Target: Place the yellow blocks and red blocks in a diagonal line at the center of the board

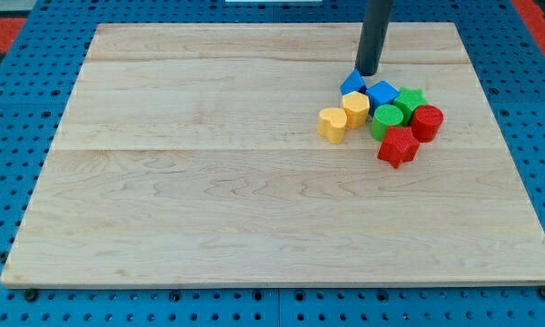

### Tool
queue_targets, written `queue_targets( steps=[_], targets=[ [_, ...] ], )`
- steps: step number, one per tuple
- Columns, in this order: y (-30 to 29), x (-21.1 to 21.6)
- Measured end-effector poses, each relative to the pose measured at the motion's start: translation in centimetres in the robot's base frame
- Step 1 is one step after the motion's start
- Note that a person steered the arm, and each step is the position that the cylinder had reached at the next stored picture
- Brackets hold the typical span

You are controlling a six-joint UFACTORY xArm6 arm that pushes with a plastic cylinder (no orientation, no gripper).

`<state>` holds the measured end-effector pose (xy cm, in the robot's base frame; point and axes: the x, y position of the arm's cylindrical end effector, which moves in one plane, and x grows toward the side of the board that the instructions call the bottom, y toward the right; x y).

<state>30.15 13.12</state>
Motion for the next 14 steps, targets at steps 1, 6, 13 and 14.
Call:
queue_targets(
  steps=[1, 6, 13, 14],
  targets=[
    [-0.1, -0.1],
    [21.3, -3.8],
    [-0.5, 13.0],
    [1.6, 12.5]
  ],
)
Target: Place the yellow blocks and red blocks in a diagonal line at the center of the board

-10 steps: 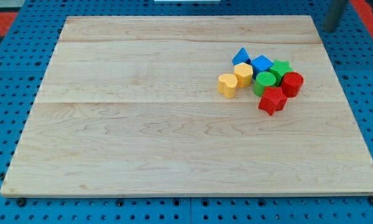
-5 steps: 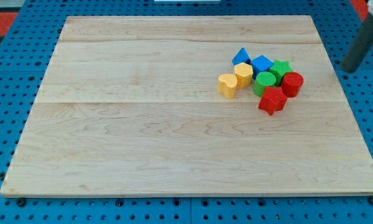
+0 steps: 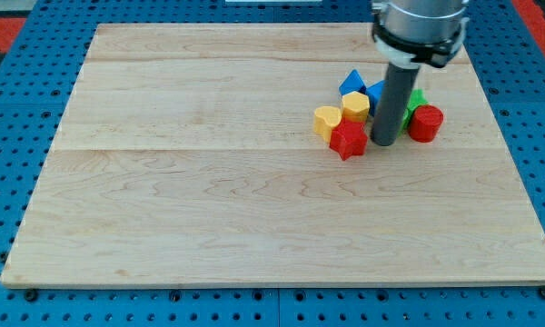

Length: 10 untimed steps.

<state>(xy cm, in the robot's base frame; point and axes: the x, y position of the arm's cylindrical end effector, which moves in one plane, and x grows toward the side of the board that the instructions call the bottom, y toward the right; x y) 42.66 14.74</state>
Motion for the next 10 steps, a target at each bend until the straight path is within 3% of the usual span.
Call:
queue_targets(
  steps=[1, 3, 4, 5, 7, 8, 9, 10],
  targets=[
    [0.0, -2.8],
    [-11.7, -5.4],
    [-2.8, -5.4],
    [-1.3, -1.0],
    [-9.6, 1.4],
    [-8.9, -0.6],
    [-4.7, -0.8],
    [-3.4, 5.5]
  ],
)
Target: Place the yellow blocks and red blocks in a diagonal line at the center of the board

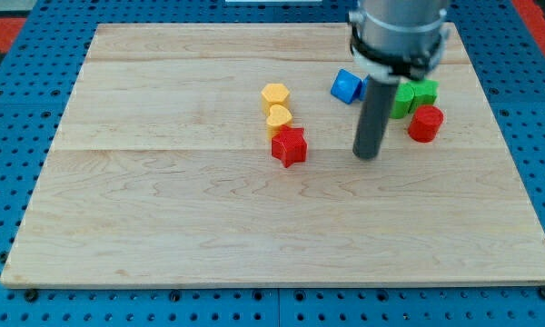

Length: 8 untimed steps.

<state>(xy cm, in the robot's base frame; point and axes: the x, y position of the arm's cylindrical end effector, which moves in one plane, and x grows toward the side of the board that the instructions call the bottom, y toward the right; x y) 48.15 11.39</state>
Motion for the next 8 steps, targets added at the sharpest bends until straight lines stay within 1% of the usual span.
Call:
queue_targets(
  steps=[1, 2, 3, 4, 5, 7, 8],
  targets=[
    [10.1, 2.2],
    [12.8, -3.6],
    [10.2, -7.9],
    [3.5, -6.7],
    [4.3, -7.5],
    [-0.6, -10.9],
    [-0.8, -6.3]
  ],
)
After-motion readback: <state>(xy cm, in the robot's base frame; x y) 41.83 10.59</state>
